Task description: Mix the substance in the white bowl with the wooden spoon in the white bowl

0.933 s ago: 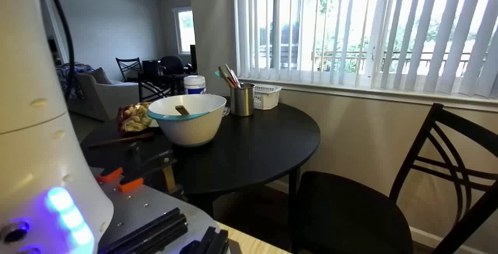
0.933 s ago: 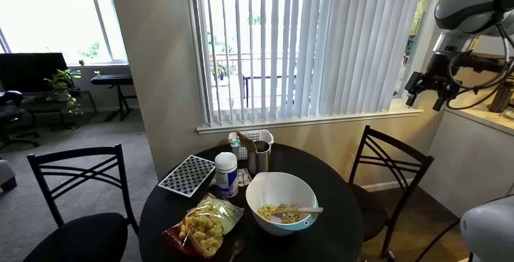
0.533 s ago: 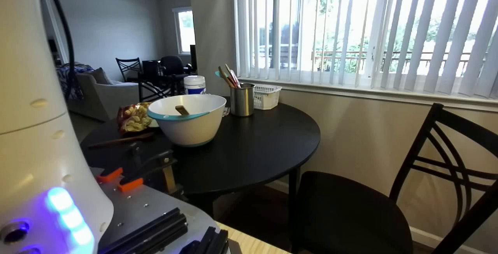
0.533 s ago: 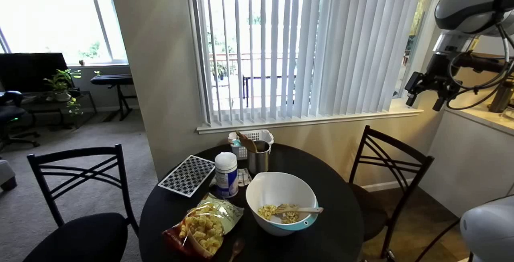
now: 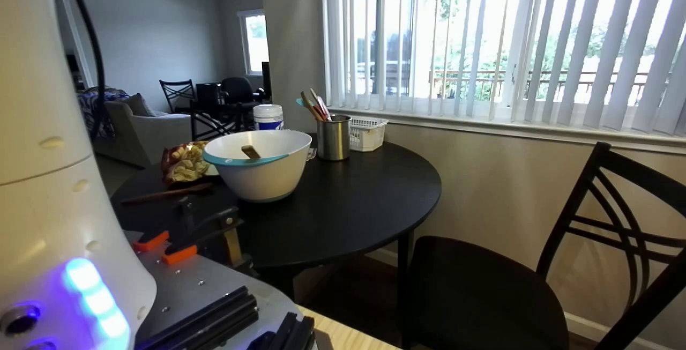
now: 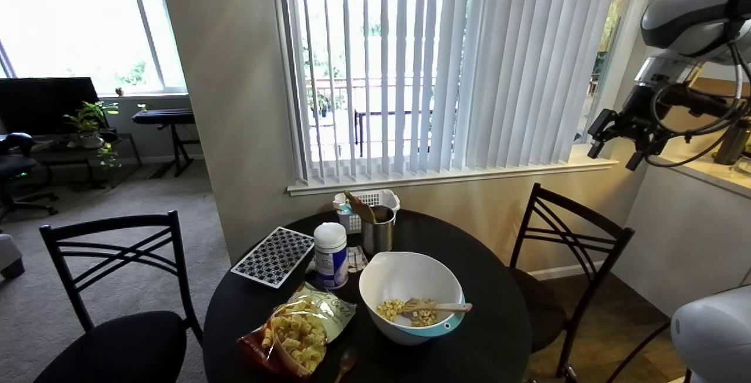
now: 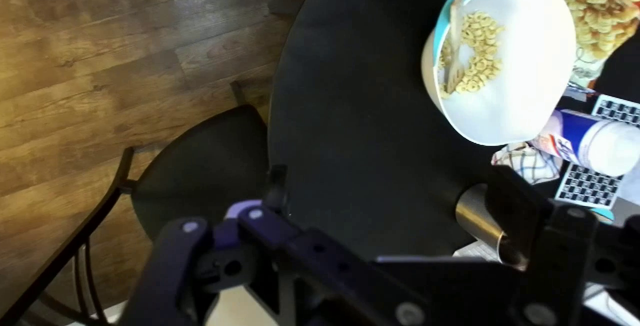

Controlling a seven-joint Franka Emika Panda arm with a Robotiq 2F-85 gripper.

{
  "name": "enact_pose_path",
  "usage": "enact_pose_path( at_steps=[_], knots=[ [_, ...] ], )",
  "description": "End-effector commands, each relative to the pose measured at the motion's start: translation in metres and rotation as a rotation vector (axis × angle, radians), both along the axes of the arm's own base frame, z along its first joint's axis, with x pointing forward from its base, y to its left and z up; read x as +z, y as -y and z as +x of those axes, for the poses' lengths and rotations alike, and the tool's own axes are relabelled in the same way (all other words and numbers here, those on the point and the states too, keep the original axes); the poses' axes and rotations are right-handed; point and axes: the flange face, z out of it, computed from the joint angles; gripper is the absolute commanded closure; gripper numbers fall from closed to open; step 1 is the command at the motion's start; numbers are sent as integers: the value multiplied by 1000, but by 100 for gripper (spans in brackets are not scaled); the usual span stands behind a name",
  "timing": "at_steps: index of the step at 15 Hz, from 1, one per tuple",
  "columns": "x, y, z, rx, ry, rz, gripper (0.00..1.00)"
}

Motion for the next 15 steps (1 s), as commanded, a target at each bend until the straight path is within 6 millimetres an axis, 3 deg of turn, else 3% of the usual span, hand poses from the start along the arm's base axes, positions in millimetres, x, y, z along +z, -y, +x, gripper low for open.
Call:
enact_pose_path(
  at_steps=[1, 8, 12, 13, 14, 15],
  knots=[
    [-39, -22, -3, -115, 42, 147, 0],
    [-104, -59, 31, -308, 125, 227, 0],
    [-144, -91, 54, -212, 126, 228, 0],
    [-152, -100, 58, -166, 116, 230, 0],
    [-138, -88, 50, -220, 108, 220, 0],
    [-146, -96, 54, -193, 96, 222, 0]
  ],
)
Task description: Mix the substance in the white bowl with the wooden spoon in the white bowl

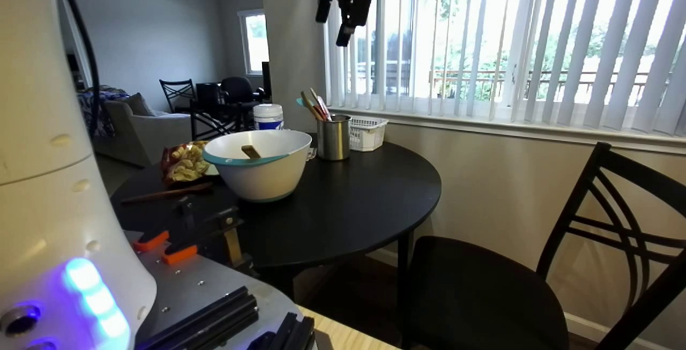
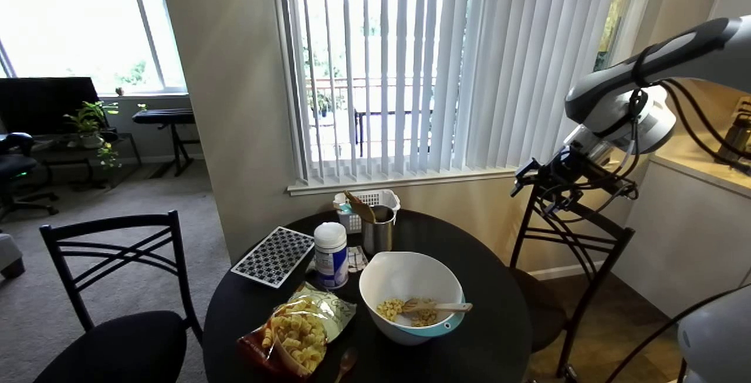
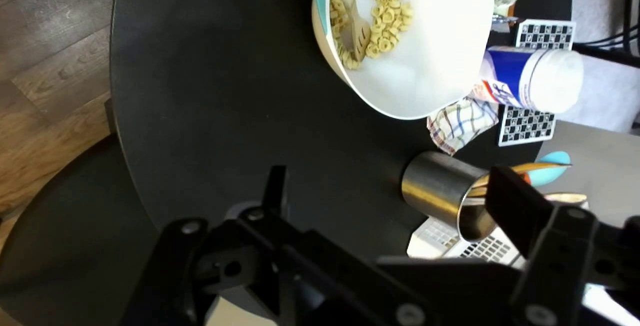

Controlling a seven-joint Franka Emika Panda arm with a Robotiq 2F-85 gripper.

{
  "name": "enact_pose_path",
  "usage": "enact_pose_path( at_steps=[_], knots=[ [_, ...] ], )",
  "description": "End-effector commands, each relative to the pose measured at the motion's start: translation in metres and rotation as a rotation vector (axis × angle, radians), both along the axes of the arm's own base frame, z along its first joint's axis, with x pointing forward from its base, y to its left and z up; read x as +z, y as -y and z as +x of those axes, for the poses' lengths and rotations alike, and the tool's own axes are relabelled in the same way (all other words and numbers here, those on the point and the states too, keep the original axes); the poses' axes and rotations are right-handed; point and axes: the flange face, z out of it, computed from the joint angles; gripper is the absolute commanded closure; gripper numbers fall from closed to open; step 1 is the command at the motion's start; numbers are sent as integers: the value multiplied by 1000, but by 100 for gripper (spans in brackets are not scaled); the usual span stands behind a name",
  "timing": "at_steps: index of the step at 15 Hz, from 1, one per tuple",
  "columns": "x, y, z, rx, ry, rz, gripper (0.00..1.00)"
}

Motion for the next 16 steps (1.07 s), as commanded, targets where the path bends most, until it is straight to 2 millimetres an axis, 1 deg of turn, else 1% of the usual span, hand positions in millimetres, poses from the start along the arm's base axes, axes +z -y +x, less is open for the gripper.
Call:
enact_pose_path(
  at_steps=[1, 2, 6, 7, 8, 9, 10, 13, 16],
  knots=[
    [-5, -4, 3, 13, -9, -2, 0],
    [-7, -6, 4, 19, -13, -3, 0],
    [-6, -5, 4, 20, -9, -4, 0],
    [-2, -7, 1, 30, 12, -25, 0],
    [-4, -10, 0, -1, 44, 20, 0],
    [-15, -17, 0, -14, 50, 60, 0],
    [-34, -28, 0, -49, 31, 93, 0],
    [-81, -56, -12, -115, -5, 182, 0],
    [-122, -74, -21, -150, -26, 226, 0]
  ],
)
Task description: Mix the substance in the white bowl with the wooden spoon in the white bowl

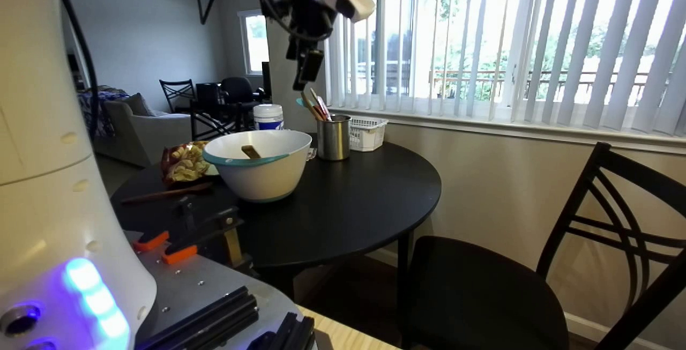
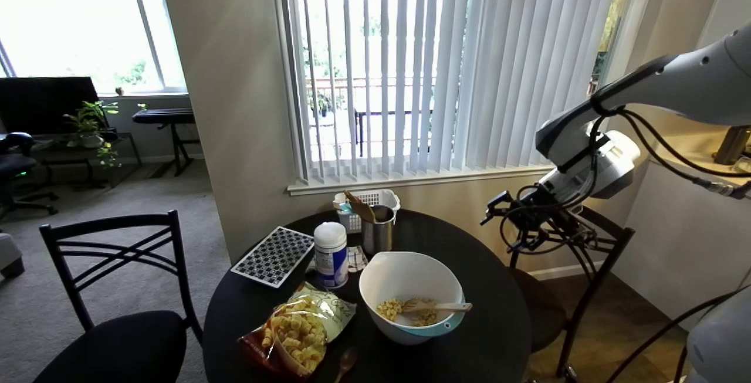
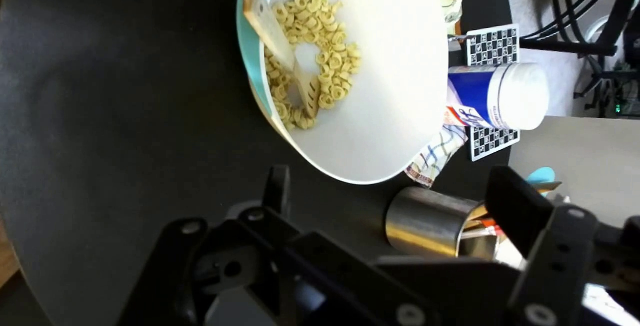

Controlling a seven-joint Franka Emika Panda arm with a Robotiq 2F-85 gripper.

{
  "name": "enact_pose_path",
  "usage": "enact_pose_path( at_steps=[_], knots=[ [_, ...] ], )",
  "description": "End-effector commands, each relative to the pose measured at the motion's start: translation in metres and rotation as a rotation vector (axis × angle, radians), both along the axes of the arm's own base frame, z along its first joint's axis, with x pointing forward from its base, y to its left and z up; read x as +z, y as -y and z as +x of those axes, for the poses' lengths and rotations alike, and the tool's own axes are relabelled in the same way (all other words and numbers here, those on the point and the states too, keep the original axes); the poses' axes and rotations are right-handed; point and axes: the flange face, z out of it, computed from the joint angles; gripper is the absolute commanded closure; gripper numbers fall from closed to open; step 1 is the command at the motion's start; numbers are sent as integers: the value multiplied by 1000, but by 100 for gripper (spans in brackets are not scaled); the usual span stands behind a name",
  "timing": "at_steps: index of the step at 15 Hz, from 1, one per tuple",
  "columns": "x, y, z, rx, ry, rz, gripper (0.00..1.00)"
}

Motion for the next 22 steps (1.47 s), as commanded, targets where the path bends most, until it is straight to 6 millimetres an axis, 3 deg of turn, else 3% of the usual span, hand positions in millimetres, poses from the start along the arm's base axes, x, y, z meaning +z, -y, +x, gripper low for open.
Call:
enact_pose_path(
  at_steps=[1, 7, 11, 12, 15, 22],
  knots=[
    [-45, -16, -9, -36, -14, 31, 0],
    [-93, -35, -8, -43, 18, 71, 0],
    [-120, -36, -6, -51, 72, 36, 0],
    [-108, -36, -10, -50, 53, 59, 0],
    [-121, -36, -7, -45, 48, 52, 0],
    [-122, -38, -7, -57, 82, 53, 0]
  ],
)
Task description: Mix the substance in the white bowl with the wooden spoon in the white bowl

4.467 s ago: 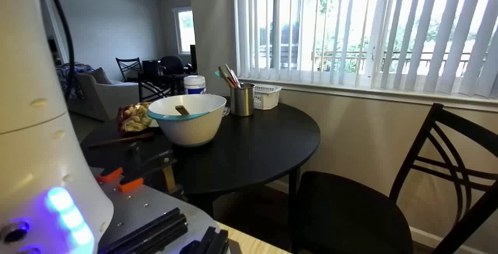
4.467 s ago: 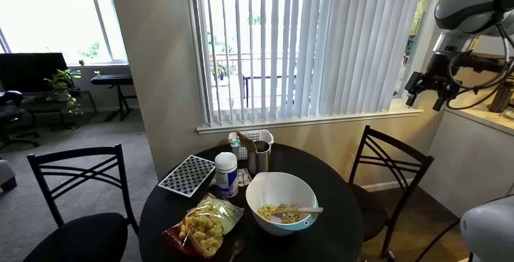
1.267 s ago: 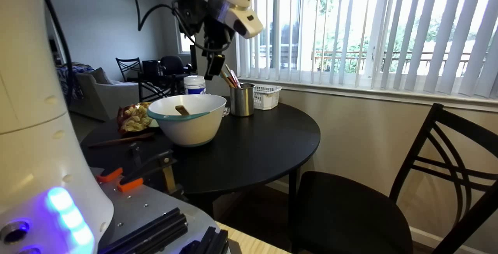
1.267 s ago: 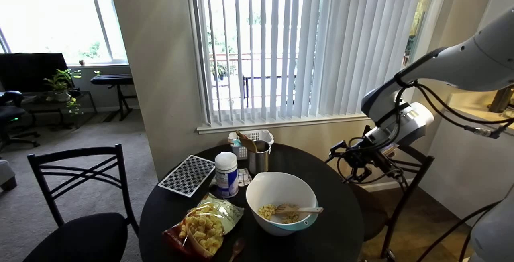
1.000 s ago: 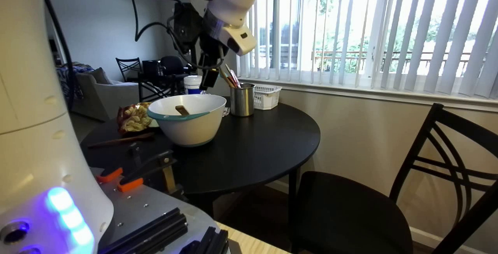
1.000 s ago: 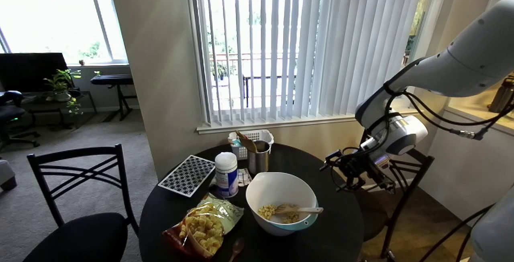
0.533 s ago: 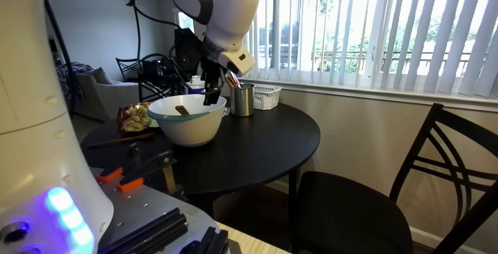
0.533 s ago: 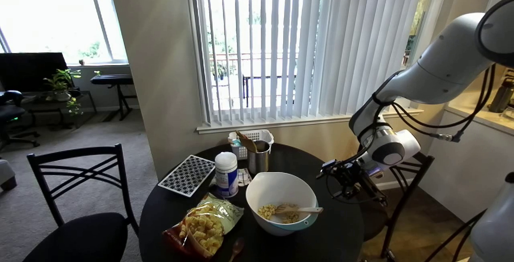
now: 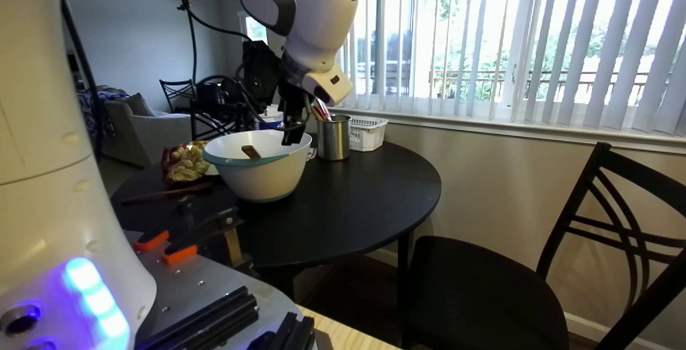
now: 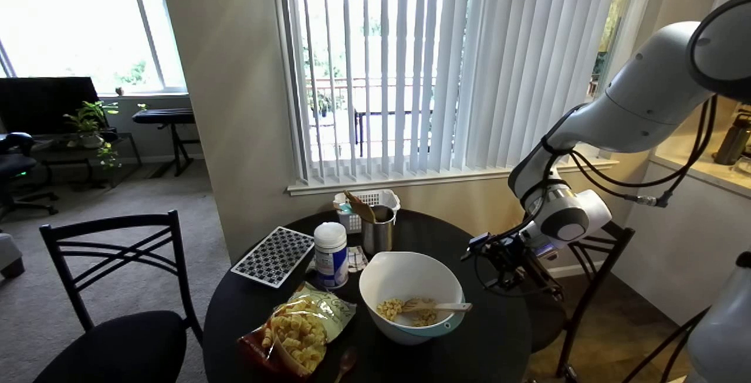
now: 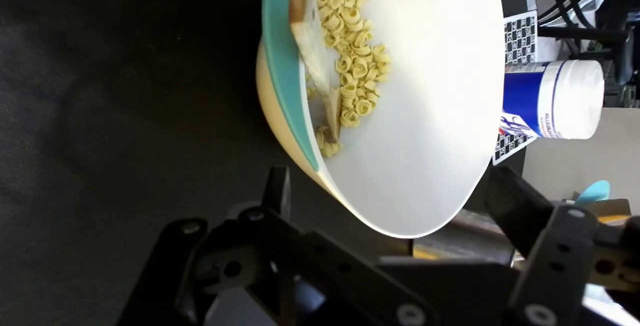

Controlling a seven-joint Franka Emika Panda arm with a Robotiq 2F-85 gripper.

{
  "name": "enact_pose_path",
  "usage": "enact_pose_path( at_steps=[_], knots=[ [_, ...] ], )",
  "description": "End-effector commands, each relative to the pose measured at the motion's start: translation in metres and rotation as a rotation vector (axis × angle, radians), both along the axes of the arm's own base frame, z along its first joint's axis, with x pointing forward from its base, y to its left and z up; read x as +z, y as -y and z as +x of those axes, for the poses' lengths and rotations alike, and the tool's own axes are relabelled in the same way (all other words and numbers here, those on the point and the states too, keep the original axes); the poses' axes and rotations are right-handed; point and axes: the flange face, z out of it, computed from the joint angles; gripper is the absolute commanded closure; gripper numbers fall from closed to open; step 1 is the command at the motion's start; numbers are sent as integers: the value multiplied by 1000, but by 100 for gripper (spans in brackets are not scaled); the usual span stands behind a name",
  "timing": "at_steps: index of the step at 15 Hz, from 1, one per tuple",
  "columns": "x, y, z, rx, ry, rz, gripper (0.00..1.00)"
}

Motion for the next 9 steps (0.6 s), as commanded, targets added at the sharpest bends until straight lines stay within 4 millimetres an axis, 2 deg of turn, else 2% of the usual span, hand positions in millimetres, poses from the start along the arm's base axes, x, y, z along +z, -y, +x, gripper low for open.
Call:
enact_pose_path(
  at_steps=[1, 5, 9],
  knots=[
    [-2, -2, -6, -21, 32, 5, 0],
    [1, -1, -19, -66, 116, 1, 0],
    [-22, -3, -46, -108, 158, 0, 0]
  ],
)
